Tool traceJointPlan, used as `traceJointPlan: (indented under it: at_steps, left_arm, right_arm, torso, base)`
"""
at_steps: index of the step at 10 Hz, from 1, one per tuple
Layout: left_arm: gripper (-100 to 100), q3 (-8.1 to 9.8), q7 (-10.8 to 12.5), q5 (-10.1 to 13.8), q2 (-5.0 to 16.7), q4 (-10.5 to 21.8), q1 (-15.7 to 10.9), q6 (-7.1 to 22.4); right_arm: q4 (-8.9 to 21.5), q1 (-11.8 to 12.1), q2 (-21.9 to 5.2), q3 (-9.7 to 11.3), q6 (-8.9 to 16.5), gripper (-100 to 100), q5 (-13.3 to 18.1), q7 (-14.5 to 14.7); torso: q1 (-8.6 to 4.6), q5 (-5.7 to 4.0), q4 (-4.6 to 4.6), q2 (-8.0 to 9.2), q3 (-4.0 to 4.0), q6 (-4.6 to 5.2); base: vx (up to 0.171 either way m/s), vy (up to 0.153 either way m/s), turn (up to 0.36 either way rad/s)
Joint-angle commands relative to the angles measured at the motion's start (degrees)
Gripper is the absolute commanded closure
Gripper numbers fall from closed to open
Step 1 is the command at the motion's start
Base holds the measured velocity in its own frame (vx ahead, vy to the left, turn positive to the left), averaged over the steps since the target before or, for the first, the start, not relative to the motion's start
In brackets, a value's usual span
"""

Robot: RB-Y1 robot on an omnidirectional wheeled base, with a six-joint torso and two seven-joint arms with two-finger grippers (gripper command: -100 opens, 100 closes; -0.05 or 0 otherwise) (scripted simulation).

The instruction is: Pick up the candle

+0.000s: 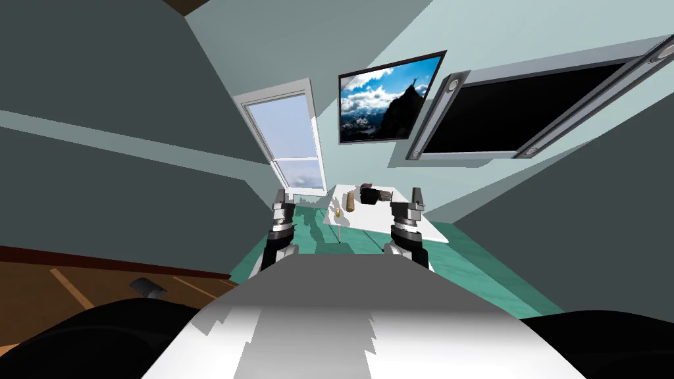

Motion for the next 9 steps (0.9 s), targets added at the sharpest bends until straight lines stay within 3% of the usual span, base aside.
traceJointPlan:
  at_steps: [1,3,4,9]
  left_arm:
    - [-100,0.18,-0.1,-0.1,2.0,0.9,-0.4,1.3]
    - [-100,0.58,-0.3,-0.3,4.2,2.9,-1.4,4.2]
    - [-100,0.58,-0.3,-0.3,4.2,2.9,-1.4,4.2]
    - [-100,1.55,-0.8,-0.6,5.9,7.8,-3.7,11.6]
  right_arm:
    - [0.0,0.0,0.0,0.0,0.0,0,0.0,0.0]
    - [0.0,0.0,0.0,0.0,0.0,0,0.0,0.0]
    - [0.0,0.0,0.0,0.0,0.0,0,0.0,0.0]
    - [0.0,0.0,0.0,0.0,0.0,0,0.0,0.0]
  torso:
    - [0.00,0.00,0.00,0.00,0.00,0.00]
    - [-0.17,-0.04,0.04,0.19,0.11,0.01]
    - [-0.26,-0.05,0.06,0.33,0.18,0.01]
    - [-0.37,-0.08,0.09,0.41,0.24,0.00]
  base:
    - [-0.030,-0.026,-0.021]
    - [-0.081,-0.065,-0.026]
    - [-0.073,-0.065,-0.012]
    - [-0.091,-0.083,-0.028]
